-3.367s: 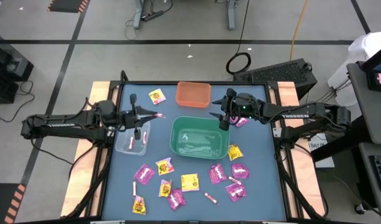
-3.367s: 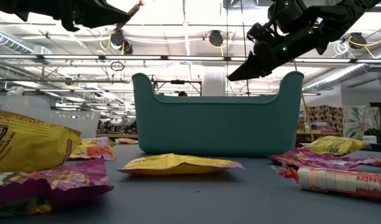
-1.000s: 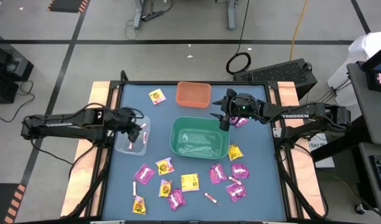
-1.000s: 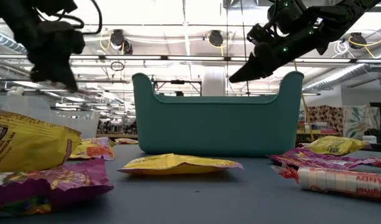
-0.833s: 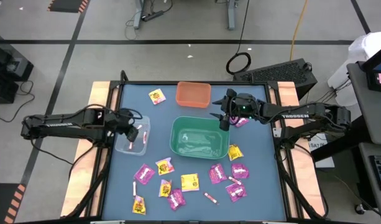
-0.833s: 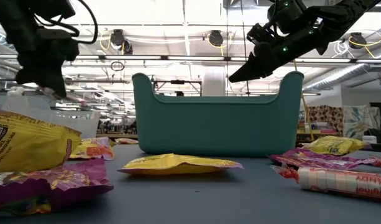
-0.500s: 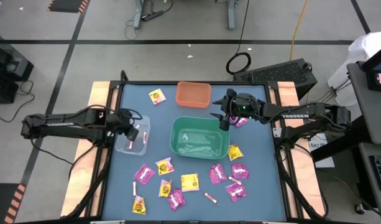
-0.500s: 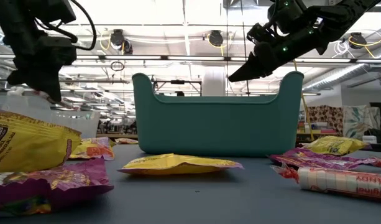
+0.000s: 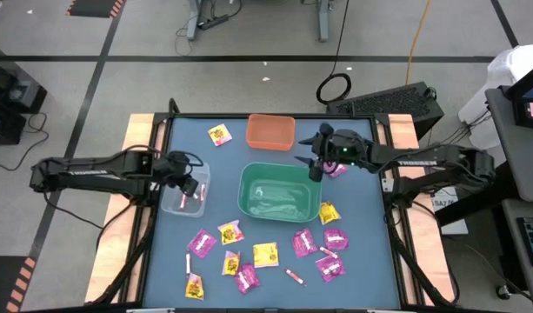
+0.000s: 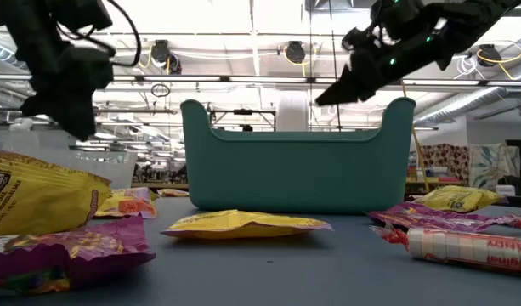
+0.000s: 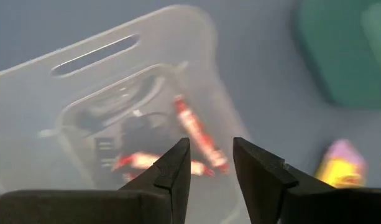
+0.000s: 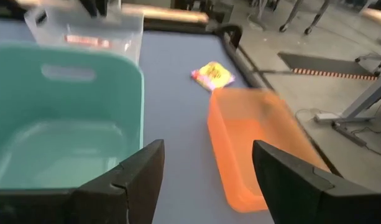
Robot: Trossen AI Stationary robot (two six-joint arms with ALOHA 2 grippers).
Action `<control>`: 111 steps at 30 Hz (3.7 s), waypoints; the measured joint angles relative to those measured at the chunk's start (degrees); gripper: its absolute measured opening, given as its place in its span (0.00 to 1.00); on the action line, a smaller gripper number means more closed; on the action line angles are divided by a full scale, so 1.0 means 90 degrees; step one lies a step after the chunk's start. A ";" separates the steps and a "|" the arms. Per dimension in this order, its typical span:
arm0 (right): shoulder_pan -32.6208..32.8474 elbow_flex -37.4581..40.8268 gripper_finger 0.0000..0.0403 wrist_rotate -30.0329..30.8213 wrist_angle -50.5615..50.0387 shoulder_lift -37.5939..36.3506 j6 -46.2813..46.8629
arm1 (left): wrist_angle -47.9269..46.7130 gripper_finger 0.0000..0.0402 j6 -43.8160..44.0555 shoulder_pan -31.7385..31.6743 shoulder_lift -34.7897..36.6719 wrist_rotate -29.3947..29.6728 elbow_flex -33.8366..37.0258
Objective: Sort candy
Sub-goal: Put the orange candy into the transparent bin
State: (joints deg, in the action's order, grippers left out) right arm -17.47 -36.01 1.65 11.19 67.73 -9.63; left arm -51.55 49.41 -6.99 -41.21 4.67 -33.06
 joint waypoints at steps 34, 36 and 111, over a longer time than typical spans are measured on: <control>-0.3839 -0.0002 0.58 0.1275 -0.2139 0.0176 0.0154 | 0.5967 0.32 -0.3890 0.1411 -0.2348 0.2533 -0.0337; -0.3968 -0.0002 0.58 0.1274 -0.2342 0.0343 0.0316 | 0.6223 0.32 -0.4101 0.1411 -0.2446 0.2533 -0.0337; -0.3407 -0.0002 0.40 0.1624 -0.4024 0.1704 0.2645 | 0.6866 0.32 -0.4362 0.1406 -0.3463 0.1308 -0.0332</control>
State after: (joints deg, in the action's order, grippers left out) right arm -48.14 -36.03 16.27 -25.03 83.07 14.17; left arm 10.24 10.15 5.67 -72.38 16.44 -36.05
